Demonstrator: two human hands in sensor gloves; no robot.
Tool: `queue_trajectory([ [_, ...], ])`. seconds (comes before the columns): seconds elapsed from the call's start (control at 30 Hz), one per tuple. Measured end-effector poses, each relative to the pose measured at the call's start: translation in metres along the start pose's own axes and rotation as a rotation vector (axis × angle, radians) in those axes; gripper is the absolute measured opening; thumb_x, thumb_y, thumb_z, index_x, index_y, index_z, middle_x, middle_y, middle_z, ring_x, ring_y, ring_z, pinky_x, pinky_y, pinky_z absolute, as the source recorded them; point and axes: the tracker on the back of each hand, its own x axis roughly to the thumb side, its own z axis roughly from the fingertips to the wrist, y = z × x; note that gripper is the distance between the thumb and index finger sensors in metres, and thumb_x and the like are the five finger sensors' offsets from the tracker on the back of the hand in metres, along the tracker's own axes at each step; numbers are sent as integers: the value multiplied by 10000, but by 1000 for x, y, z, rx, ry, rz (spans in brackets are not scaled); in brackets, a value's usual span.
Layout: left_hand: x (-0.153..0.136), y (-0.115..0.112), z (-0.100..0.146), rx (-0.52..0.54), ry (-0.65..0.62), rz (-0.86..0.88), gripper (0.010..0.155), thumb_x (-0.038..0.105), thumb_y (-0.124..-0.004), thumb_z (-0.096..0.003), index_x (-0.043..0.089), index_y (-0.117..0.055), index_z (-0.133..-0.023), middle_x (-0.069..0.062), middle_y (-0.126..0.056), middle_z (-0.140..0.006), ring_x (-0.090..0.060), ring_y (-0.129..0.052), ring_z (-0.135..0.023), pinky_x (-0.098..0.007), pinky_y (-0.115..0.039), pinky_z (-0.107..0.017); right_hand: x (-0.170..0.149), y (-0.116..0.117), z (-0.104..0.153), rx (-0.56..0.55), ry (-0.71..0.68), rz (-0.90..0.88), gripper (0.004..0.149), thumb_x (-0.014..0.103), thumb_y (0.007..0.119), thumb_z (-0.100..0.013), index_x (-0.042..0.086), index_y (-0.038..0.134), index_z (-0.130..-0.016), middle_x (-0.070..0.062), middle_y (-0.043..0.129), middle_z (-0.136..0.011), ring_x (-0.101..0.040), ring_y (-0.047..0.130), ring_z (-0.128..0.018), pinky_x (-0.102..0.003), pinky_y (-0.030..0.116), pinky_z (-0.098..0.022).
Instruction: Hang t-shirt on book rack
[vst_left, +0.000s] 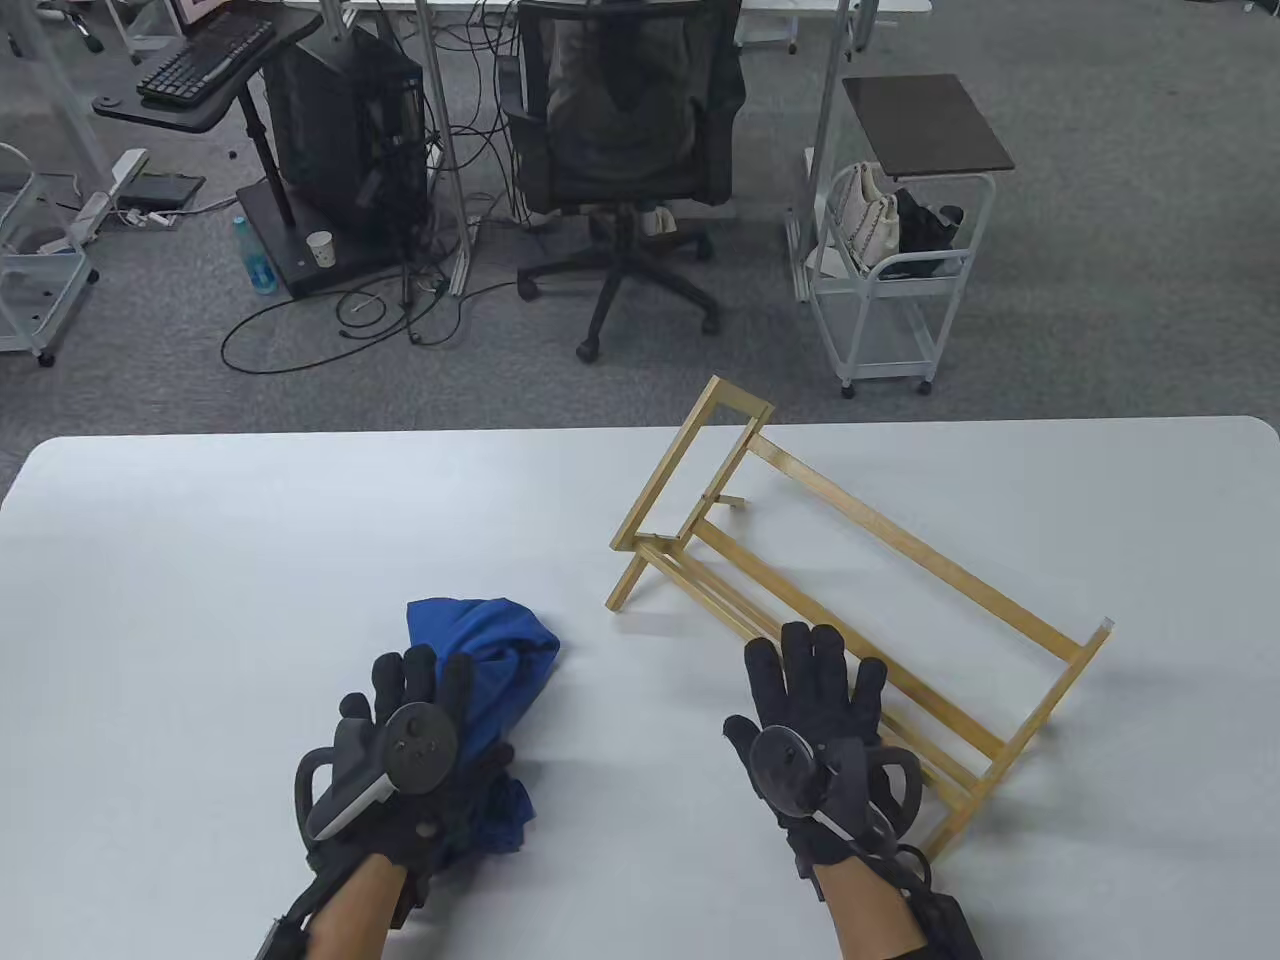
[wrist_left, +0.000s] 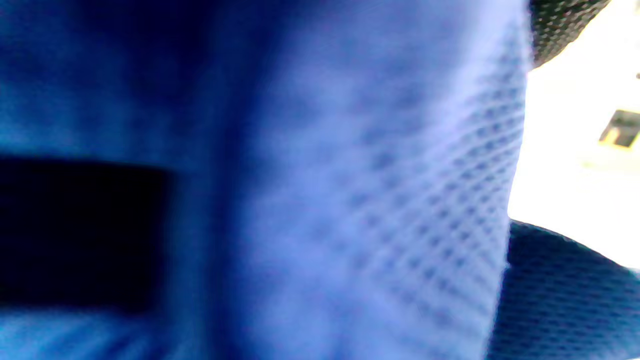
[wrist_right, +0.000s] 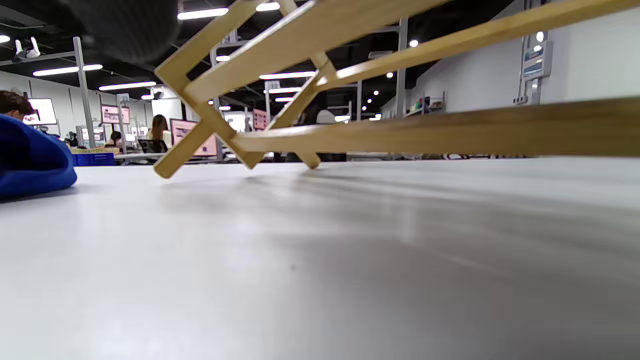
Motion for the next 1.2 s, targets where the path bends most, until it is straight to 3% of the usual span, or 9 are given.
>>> queue_trajectory([
  [0.8, 6, -3, -8, -2, -10, -5, 936, 778, -629, -528, 362, -53, -1138, -142, -33, -1226, -453, -41, -1129, -705, -205, -737, -9, -3, 5, 4, 20, -102, 753, 588, 670, -558, 325, 316, -1168, -98, 179, -1213, -358, 75, -1105, -654, 100, -725],
  [1.2, 13, 0, -23, -23, 53, -15, 980, 790, -667, -515, 363, -41, -1135, -160, -41, -1226, -484, -79, -1132, -735, -278, -739, -11, -7, 6, -13, 24, -142, 751, 585, 673, -559, 327, 316, -1166, -101, 172, -1212, -359, 70, -1103, -653, 97, -723],
])
